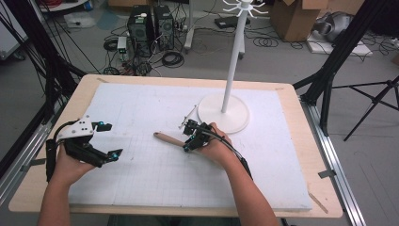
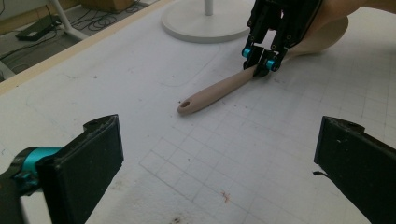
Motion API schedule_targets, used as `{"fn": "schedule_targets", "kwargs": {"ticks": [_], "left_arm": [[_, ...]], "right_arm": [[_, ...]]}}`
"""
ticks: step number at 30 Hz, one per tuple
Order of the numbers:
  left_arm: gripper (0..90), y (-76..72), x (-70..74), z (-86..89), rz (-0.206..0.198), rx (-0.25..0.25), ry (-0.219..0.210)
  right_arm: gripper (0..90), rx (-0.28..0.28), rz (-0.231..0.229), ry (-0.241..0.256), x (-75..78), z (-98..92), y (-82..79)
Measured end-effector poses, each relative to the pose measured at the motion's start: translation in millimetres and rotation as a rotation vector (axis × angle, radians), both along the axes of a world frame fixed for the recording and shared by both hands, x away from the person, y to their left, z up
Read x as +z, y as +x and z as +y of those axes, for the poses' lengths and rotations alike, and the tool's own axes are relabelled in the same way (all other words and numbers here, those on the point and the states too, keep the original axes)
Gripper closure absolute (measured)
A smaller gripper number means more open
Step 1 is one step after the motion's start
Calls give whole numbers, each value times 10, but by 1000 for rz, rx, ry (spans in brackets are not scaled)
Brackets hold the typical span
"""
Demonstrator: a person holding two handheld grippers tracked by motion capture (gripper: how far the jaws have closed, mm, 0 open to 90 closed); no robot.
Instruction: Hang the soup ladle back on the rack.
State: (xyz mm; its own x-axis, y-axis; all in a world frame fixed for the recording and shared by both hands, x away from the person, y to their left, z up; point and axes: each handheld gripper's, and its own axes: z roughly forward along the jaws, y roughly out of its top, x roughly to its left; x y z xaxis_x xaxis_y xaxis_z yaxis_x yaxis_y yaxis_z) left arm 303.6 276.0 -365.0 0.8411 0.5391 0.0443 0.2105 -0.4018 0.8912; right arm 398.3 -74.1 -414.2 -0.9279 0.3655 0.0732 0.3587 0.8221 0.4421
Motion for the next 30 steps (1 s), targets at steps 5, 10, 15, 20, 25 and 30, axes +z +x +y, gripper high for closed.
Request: {"fn": "schedule_targets", "kwargs": {"ticks": [5,10,15,20,25,30], "left_arm": [[17,2,4,19,-2,1,0],[17,6,0,19,-1,3,0],[17,1,3,9,-2,1,1],[17,-6,11,10,-4,1,-1],[17,-7,13,16,-5,5,-2],[17,-12,15,18,-5,7,-9]], "right_arm": [[761,-6,-15,26,52,-44,1],[760,-22,-35,104,212,-178,-26],[760,-39,-58,178,365,-327,-63],[760,-53,-86,243,493,-477,-111],[760,-70,-104,311,600,-646,-156],[760,-90,-119,401,680,-840,-202]]}}
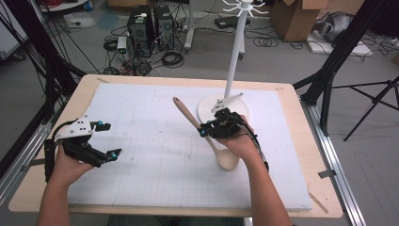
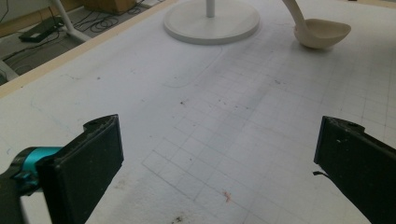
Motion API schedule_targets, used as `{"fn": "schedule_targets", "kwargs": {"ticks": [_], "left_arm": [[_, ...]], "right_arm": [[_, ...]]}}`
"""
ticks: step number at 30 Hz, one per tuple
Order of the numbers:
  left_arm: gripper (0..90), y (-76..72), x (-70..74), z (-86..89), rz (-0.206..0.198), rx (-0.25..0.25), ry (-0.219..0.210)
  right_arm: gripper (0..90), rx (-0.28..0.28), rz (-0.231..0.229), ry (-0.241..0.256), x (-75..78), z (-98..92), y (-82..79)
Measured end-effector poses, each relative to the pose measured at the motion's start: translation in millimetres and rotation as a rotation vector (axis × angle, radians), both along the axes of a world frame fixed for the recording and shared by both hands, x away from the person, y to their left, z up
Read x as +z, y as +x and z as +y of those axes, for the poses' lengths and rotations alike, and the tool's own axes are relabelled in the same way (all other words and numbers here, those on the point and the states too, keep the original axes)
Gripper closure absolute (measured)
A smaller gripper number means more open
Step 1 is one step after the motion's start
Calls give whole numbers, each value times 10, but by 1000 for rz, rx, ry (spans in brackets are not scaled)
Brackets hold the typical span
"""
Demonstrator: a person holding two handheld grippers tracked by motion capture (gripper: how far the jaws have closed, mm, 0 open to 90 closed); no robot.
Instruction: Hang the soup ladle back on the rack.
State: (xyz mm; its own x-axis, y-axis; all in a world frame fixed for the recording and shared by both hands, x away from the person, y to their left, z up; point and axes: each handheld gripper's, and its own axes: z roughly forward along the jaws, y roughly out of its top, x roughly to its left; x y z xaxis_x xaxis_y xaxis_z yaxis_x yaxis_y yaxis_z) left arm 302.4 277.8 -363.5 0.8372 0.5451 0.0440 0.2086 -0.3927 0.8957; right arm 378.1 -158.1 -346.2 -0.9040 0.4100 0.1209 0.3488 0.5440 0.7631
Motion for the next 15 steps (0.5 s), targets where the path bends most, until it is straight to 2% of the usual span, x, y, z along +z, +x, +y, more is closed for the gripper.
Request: {"fn": "schedule_targets", "kwargs": {"ticks": [1,2,6,15], "left_arm": [[17,-1,3,3,-1,0,3],[17,-1,4,4,-1,0,3],[17,0,5,-5,-2,-4,6],[17,0,0,-22,-1,-7,8]], "right_arm": [[760,0,-5,8,9,-21,-4],[760,-10,-6,40,32,-92,-20],[761,-26,-24,90,72,-225,-56],[761,-53,-67,178,149,-483,-124]]}}
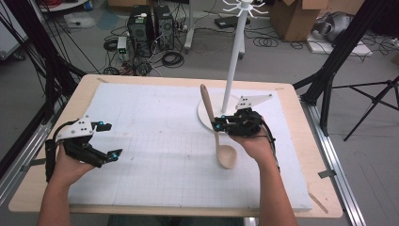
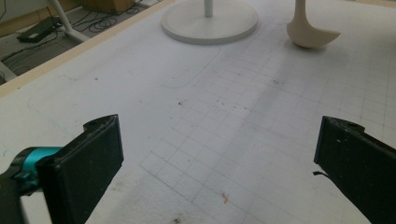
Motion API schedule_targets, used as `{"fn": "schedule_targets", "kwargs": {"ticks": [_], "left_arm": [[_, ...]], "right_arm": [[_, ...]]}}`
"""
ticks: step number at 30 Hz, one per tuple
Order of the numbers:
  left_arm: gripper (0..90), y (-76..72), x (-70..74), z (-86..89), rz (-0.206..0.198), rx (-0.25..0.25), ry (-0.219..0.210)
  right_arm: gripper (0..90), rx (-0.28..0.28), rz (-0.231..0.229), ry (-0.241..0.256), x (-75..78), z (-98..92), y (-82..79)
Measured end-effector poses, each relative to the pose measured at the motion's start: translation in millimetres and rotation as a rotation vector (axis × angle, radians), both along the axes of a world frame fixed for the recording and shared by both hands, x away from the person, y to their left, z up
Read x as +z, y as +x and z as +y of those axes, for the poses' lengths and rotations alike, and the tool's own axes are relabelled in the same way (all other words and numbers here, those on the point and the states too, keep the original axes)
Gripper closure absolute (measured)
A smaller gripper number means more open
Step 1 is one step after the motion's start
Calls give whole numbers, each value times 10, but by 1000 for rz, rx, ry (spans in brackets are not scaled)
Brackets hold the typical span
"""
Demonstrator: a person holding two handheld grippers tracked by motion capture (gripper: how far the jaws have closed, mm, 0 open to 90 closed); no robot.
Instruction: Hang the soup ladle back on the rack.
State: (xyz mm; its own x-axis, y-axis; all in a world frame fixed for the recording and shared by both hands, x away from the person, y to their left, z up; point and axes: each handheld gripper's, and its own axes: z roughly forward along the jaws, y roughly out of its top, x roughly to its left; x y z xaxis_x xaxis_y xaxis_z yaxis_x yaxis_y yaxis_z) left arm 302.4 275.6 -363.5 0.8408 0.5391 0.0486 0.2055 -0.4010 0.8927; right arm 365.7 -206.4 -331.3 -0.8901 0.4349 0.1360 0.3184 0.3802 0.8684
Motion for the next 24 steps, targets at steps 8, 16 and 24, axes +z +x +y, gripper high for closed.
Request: {"fn": "schedule_targets", "kwargs": {"ticks": [8,16,24], "left_arm": [[17,7,-5,-4,0,-3,5],[17,3,-4,-1,1,0,2],[17,9,-10,-11,3,-3,6]], "right_arm": [[761,-27,-42,71,80,-178,-43],[761,-58,-73,100,168,-321,-80],[761,-102,-98,82,340,-523,-104]]}}
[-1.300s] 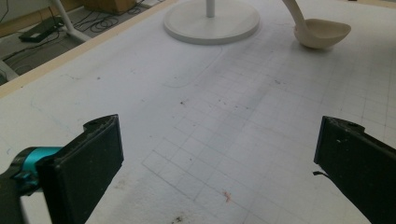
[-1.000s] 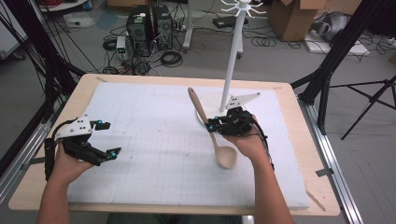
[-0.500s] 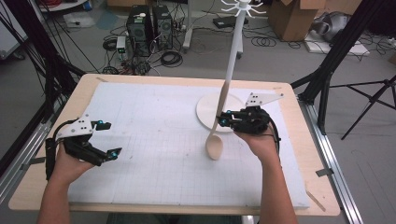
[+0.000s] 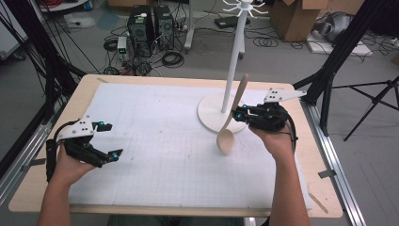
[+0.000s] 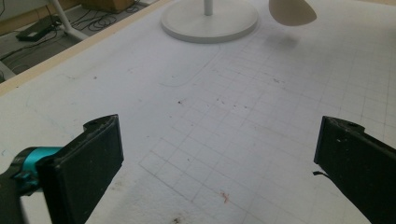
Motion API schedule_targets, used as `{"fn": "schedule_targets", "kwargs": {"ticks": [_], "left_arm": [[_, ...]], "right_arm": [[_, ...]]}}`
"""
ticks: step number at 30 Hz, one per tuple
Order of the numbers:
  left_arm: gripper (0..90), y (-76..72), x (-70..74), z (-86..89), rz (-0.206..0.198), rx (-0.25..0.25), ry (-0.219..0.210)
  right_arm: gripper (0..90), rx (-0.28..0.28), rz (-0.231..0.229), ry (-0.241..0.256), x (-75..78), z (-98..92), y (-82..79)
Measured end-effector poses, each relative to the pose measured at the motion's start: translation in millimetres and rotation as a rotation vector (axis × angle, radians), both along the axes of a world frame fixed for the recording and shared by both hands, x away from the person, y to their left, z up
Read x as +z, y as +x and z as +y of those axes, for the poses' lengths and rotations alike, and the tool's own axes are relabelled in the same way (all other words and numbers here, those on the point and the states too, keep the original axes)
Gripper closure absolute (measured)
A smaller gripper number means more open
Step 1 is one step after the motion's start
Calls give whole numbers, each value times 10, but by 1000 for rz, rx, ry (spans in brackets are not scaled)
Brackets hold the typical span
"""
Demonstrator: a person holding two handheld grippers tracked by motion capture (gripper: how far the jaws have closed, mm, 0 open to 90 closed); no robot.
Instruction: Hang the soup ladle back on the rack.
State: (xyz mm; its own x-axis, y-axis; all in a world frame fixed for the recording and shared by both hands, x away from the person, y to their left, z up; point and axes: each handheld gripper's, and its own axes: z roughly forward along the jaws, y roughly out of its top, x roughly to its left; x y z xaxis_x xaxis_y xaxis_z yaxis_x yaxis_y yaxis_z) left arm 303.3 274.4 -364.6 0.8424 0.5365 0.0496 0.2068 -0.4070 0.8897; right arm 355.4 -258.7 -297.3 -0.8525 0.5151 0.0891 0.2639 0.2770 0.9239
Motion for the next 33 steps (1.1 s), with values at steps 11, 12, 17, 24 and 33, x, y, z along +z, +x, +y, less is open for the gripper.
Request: {"fn": "schedule_targets", "kwargs": {"ticks": [11,12,17,24,33], "left_arm": [[17,2,-2,-14,1,-3,6],[17,3,-6,-18,4,-5,4],[17,8,-11,-29,4,-7,9],[17,13,-14,-24,6,-6,5],[17,16,-13,-8,3,-4,3]], "right_arm": [[761,-60,18,-89,266,-261,93],[761,-65,18,-93,284,-278,98],[761,-85,27,-110,412,-372,168],[761,-97,24,-145,610,-401,283],[761,-111,25,-149,784,-385,389]]}}
